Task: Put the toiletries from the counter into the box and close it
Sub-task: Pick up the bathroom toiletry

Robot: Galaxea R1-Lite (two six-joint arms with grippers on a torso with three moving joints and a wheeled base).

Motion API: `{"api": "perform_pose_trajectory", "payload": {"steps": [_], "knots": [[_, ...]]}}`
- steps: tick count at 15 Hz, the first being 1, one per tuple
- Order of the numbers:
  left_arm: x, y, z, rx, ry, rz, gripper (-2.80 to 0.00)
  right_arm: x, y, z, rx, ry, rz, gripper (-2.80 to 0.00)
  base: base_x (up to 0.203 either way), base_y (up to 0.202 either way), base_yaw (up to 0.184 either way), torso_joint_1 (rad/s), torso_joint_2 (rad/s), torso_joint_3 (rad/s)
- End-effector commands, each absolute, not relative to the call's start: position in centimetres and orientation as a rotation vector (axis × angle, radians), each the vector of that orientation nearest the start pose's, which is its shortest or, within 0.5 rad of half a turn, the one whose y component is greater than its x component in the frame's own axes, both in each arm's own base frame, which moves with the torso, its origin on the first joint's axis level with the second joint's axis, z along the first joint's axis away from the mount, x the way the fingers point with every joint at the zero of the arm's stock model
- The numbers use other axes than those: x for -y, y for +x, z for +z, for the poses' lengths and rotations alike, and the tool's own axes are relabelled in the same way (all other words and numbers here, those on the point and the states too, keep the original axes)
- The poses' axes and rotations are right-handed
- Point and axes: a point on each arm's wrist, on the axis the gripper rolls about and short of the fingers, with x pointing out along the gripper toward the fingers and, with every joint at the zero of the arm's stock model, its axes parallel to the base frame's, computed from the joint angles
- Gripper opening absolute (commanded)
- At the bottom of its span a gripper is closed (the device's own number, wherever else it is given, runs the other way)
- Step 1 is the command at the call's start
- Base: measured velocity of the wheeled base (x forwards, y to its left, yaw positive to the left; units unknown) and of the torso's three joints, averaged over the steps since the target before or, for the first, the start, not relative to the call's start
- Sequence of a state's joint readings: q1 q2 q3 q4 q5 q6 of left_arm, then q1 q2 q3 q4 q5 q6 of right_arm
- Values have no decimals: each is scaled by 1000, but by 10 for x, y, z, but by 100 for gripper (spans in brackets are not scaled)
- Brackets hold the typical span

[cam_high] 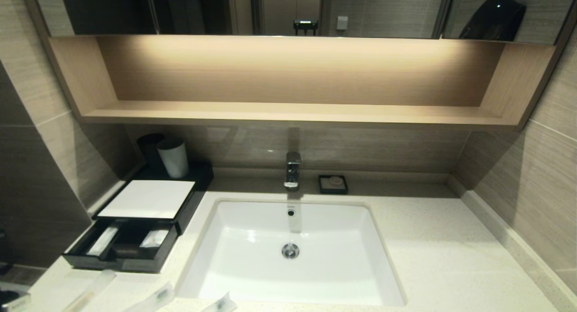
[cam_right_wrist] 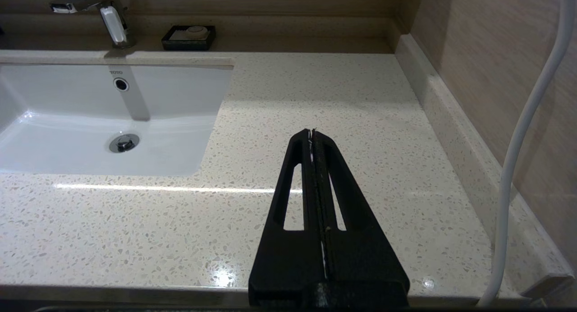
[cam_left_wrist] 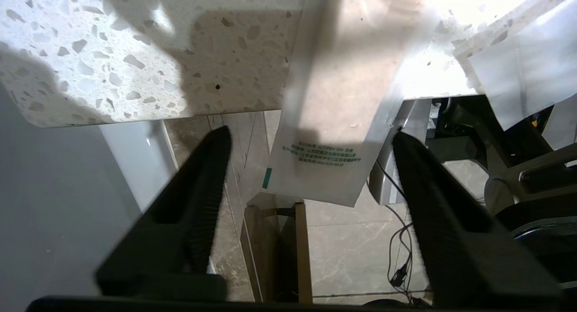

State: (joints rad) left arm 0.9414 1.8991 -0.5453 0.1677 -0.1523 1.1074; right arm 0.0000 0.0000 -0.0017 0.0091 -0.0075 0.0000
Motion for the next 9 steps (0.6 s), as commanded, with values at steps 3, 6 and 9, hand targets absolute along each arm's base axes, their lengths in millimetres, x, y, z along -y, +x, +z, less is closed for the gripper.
{"api": "perform_pose_trajectory", "payload": {"steps": [3,6,9], "knots": [[-170,128,28,-1409,110,-165,-280,0,-23,75,-8,0,-8,-280,0,0,0,0,0,0],[-169,127,28,-1409,110,-167,-280,0,-23,75,-8,0,-8,-280,0,0,0,0,0,0],[-168,127,30,-1405,115,-162,-280,0,-23,75,-8,0,-8,-280,0,0,0,0,0,0]]}}
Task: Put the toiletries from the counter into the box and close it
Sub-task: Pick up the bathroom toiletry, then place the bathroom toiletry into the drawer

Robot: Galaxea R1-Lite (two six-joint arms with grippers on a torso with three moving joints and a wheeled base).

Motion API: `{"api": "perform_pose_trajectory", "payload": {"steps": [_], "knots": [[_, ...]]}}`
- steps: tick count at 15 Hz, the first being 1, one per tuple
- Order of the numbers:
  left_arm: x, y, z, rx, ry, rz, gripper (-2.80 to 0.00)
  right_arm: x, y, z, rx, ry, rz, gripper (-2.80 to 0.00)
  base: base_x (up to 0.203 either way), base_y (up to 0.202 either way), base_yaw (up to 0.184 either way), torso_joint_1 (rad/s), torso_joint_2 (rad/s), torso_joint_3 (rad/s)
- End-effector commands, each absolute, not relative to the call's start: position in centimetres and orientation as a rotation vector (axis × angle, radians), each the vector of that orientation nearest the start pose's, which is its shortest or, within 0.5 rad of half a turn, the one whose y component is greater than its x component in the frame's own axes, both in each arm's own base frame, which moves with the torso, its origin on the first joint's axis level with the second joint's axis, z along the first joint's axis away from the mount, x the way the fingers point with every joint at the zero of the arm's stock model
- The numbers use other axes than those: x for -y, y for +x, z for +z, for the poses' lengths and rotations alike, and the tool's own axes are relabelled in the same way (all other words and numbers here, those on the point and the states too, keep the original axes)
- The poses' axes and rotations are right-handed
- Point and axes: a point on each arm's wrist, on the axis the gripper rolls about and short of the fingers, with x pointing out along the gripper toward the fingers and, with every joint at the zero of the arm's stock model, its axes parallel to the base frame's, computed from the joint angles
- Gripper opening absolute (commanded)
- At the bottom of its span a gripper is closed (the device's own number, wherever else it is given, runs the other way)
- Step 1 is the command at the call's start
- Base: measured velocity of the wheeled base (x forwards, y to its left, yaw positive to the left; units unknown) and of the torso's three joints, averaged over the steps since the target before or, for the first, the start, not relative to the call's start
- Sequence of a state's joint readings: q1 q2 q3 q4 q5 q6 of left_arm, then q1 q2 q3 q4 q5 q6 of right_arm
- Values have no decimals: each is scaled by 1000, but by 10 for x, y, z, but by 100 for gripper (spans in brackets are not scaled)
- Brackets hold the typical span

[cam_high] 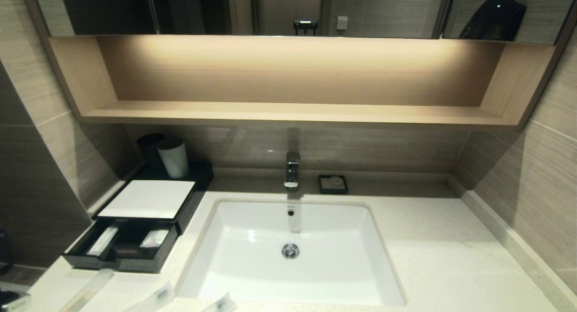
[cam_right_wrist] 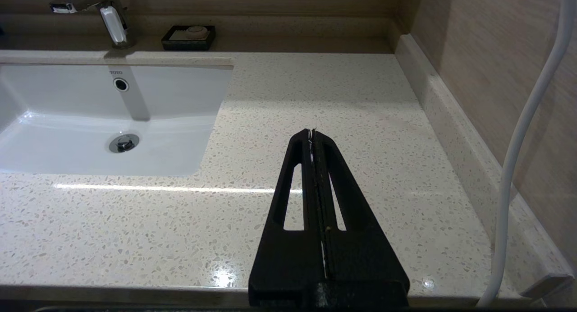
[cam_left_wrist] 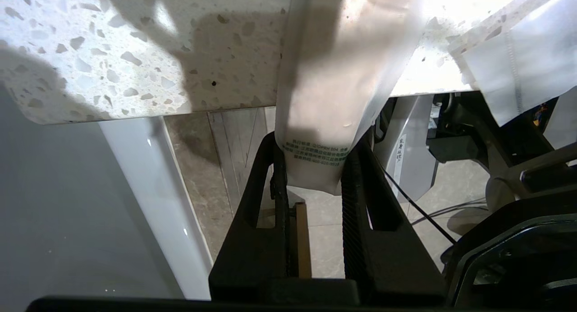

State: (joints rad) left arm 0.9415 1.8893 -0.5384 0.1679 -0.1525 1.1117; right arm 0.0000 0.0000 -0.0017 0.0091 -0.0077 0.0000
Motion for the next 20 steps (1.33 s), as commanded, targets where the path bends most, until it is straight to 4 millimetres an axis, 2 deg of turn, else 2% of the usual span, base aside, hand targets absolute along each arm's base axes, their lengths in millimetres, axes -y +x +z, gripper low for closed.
{"api": "perform_pose_trajectory", "payload": {"steps": [1,13,20], "knots": [[-168,127,31,-1401,119,-159,-280,0,-23,75,-8,0,-8,-280,0,0,0,0,0,0],[-154,116,71,-1348,172,-92,-280,0,-23,75,-8,1,-8,-280,0,0,0,0,0,0],[-161,122,113,-1339,-7,-19,-280,0,-23,75,-8,0,-8,-280,0,0,0,0,0,0]]}}
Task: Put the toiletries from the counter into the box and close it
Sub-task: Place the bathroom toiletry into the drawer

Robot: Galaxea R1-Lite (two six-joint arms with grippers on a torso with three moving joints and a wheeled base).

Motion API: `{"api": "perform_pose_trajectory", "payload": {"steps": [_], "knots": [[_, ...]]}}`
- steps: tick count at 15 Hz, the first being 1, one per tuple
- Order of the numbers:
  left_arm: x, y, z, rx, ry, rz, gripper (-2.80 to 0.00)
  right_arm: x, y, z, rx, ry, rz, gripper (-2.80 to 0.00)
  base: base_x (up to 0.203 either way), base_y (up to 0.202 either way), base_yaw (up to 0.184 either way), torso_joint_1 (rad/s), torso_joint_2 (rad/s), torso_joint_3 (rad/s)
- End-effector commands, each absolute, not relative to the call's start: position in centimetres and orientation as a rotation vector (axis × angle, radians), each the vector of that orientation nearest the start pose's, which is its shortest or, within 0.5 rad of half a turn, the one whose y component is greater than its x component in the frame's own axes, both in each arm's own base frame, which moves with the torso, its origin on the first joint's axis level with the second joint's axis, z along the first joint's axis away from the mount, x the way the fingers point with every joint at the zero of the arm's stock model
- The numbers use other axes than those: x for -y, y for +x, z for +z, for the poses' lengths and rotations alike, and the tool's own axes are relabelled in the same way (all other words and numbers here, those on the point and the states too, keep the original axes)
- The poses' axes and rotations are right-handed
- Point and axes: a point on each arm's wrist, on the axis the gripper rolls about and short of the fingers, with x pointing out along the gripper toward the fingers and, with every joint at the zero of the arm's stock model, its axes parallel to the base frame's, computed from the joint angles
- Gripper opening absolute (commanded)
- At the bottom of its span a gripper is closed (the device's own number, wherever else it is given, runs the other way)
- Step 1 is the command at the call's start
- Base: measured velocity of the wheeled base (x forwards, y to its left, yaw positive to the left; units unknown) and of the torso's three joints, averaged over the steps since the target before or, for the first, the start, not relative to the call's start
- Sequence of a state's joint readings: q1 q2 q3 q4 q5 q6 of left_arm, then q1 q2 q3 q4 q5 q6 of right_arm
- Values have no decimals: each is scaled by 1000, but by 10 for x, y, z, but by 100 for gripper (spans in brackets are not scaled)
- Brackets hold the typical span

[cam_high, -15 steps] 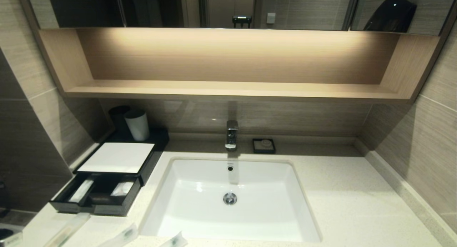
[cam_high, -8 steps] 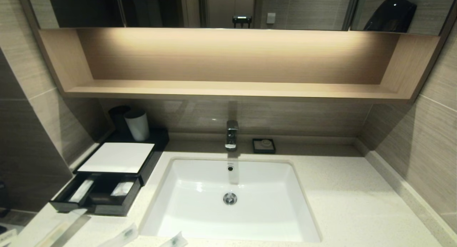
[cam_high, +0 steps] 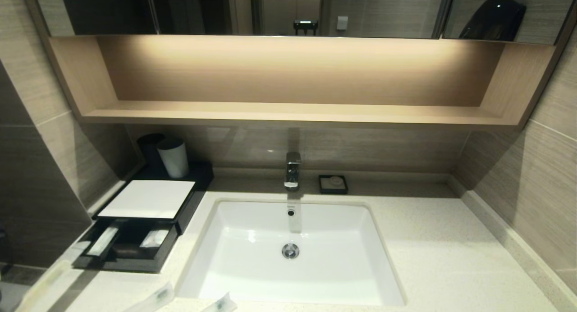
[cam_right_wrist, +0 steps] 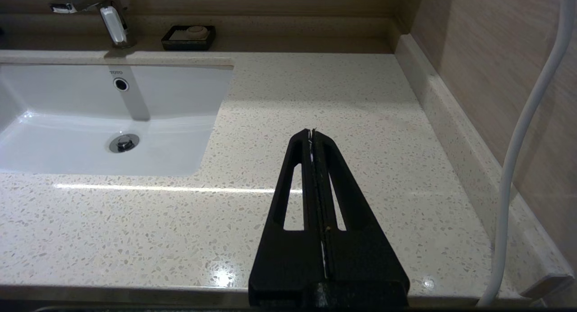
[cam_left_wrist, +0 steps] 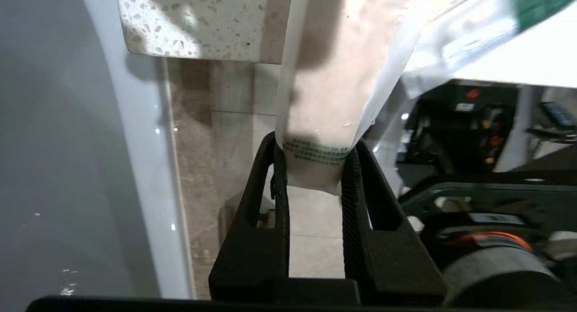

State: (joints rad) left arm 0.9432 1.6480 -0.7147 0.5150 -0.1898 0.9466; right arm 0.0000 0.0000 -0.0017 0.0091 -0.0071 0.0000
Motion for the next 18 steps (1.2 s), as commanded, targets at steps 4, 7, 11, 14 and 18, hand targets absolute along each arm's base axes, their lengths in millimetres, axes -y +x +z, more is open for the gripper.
{"api": "perform_pose_trajectory", "payload": {"steps": [4,7,11,14,18], "knots": [[-151,124,145,-1341,-68,-28,-280,0,-23,75,-8,0,-8,-280,0,0,0,0,0,0],[-138,141,174,-1357,-114,-38,-280,0,-23,75,-8,0,-8,-280,0,0,0,0,0,0],[-115,161,218,-1398,-255,17,-280,0,-23,75,-8,0,-8,-280,0,0,0,0,0,0],[-107,172,233,-1473,-340,46,-280,0,-23,75,-8,0,-8,-280,0,0,0,0,0,0],[-117,194,245,-1549,-371,49,-280,0,-23,75,-8,0,-8,-280,0,0,0,0,0,0]]}}
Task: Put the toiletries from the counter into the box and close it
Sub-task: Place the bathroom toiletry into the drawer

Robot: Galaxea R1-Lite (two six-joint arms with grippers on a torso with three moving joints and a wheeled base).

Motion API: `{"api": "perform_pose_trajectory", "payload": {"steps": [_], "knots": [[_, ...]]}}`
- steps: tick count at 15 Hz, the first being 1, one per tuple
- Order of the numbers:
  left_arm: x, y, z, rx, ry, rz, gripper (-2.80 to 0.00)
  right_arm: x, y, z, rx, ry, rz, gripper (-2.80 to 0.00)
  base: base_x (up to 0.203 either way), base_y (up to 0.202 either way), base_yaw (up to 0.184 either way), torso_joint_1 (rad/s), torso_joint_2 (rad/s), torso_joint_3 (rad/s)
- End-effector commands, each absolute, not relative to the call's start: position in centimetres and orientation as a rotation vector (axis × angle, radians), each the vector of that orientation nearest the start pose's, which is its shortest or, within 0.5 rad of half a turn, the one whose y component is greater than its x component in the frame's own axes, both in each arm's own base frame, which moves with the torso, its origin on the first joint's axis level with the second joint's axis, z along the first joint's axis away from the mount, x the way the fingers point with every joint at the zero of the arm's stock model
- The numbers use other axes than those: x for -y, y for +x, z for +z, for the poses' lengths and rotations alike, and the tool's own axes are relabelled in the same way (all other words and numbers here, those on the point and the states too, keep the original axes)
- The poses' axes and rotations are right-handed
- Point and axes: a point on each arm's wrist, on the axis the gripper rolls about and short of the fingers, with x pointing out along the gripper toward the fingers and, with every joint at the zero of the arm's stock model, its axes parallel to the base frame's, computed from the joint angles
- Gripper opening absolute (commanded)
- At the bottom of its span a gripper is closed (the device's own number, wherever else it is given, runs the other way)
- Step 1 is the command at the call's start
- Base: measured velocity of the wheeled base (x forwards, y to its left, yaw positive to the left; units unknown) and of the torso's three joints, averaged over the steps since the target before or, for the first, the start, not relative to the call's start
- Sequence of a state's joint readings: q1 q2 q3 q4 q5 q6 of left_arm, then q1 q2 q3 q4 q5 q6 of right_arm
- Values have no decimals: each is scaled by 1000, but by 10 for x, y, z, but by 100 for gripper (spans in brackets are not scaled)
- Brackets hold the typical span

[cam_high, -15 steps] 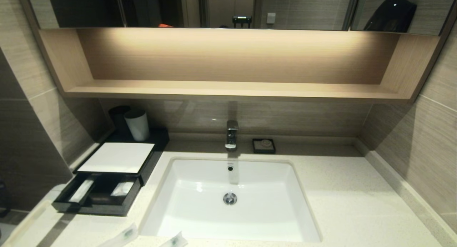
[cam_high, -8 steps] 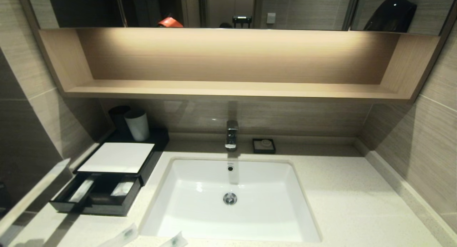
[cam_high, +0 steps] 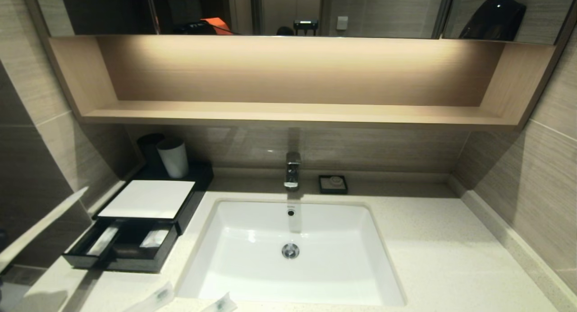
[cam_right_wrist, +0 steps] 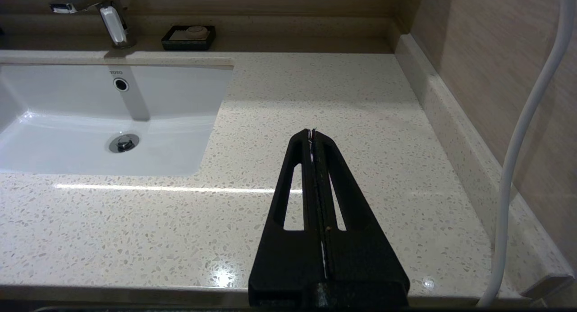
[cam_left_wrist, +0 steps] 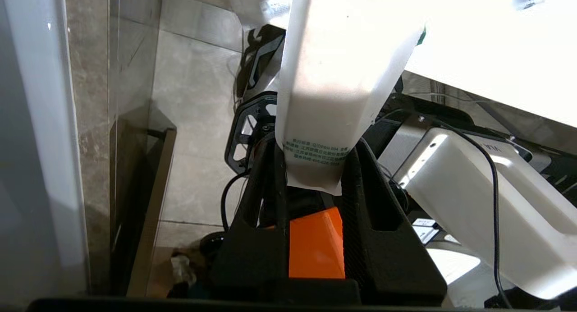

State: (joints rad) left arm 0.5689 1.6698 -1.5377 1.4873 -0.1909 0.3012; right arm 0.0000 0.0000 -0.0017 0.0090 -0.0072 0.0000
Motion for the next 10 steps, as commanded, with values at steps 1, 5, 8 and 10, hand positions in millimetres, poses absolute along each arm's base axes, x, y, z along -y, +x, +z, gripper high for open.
{"api": "perform_pose_trajectory", "payload": {"steps": [1,5,8,10], "knots": [[-121,200,243,-1571,-354,62,-280,0,-23,75,-8,0,-8,-280,0,0,0,0,0,0],[-124,214,231,-1670,-262,91,-280,0,-23,75,-8,0,-8,-280,0,0,0,0,0,0],[-118,225,223,-1708,-234,52,-280,0,-23,75,-8,0,-8,-280,0,0,0,0,0,0],[-113,230,218,-1729,-217,25,-280,0,-23,75,-8,0,-8,-280,0,0,0,0,0,0]]}}
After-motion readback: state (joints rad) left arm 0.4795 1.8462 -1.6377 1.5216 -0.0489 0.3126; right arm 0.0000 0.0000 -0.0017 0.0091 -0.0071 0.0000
